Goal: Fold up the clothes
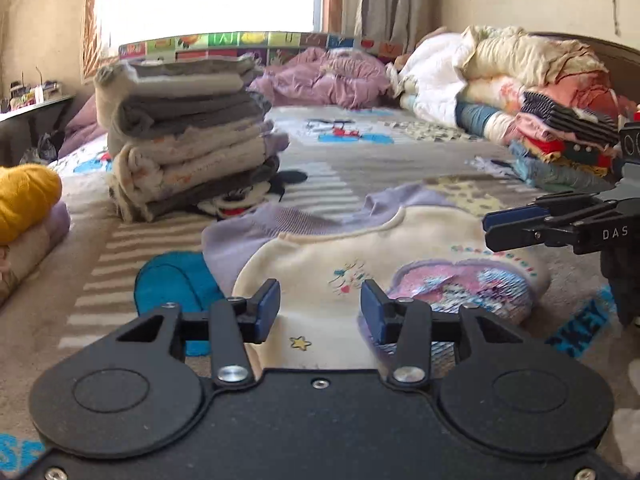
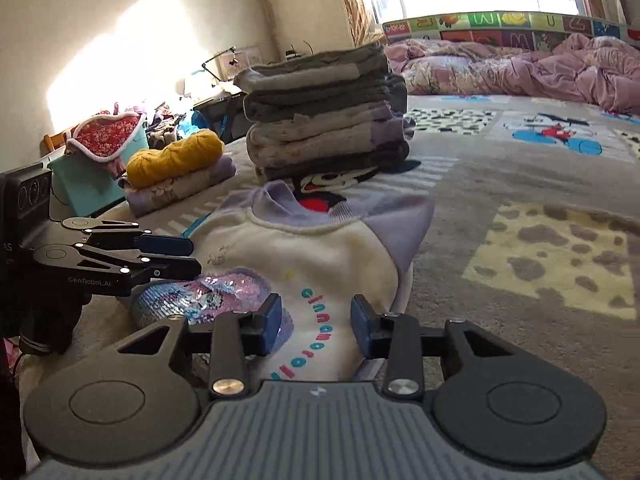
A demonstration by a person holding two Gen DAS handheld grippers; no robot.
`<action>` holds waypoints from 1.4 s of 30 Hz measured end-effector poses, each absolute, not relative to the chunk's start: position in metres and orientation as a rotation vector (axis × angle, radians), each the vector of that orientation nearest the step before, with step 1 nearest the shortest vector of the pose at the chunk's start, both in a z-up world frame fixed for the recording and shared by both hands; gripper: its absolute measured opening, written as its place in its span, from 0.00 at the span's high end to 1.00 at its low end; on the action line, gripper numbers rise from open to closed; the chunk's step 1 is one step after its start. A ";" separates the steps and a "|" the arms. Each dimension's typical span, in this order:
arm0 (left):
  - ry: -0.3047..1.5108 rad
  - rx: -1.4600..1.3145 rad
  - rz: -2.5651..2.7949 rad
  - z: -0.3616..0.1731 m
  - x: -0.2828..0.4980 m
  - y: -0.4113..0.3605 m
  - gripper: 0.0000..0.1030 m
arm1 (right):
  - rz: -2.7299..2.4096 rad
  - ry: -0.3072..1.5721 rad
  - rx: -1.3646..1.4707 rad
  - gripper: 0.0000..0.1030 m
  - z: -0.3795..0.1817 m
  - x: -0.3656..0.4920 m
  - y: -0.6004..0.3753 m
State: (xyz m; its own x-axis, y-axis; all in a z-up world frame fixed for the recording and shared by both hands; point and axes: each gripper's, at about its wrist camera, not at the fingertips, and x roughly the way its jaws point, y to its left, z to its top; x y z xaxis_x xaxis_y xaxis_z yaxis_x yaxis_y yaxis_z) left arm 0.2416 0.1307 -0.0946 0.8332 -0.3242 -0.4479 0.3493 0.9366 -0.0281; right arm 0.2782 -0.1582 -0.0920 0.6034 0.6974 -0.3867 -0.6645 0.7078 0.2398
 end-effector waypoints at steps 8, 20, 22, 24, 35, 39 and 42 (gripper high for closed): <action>0.508 0.025 -0.321 -0.097 0.228 0.128 0.52 | 0.697 0.535 0.115 0.53 -0.103 0.258 -0.160; 0.651 -0.716 -0.145 -0.128 0.217 0.185 0.46 | 0.525 0.697 0.656 0.50 -0.148 0.267 -0.197; 0.642 -0.740 -0.145 -0.129 0.220 0.181 0.49 | 0.529 0.688 0.673 0.59 -0.154 0.270 -0.194; 0.640 -0.751 -0.129 -0.130 0.224 0.175 0.63 | 0.543 0.689 0.659 0.71 -0.157 0.272 -0.188; 0.659 -0.913 -0.087 -0.121 0.147 0.156 0.81 | 0.551 0.724 0.826 0.79 -0.147 0.220 -0.213; 0.711 -0.902 -0.097 -0.120 0.086 0.142 0.81 | 0.536 0.759 0.797 0.79 -0.141 0.162 -0.228; 0.739 -0.840 -0.105 -0.123 0.054 0.137 0.81 | 0.528 0.802 0.762 0.79 -0.142 0.117 -0.237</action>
State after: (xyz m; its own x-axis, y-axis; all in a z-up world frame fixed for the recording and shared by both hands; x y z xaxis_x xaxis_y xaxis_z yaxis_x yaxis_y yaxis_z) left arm 0.0536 0.1366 -0.1227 0.7496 -0.3631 -0.5533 -0.1949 0.6779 -0.7089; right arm 0.1172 -0.2368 -0.1422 0.5939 0.6746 -0.4384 -0.1359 0.6212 0.7718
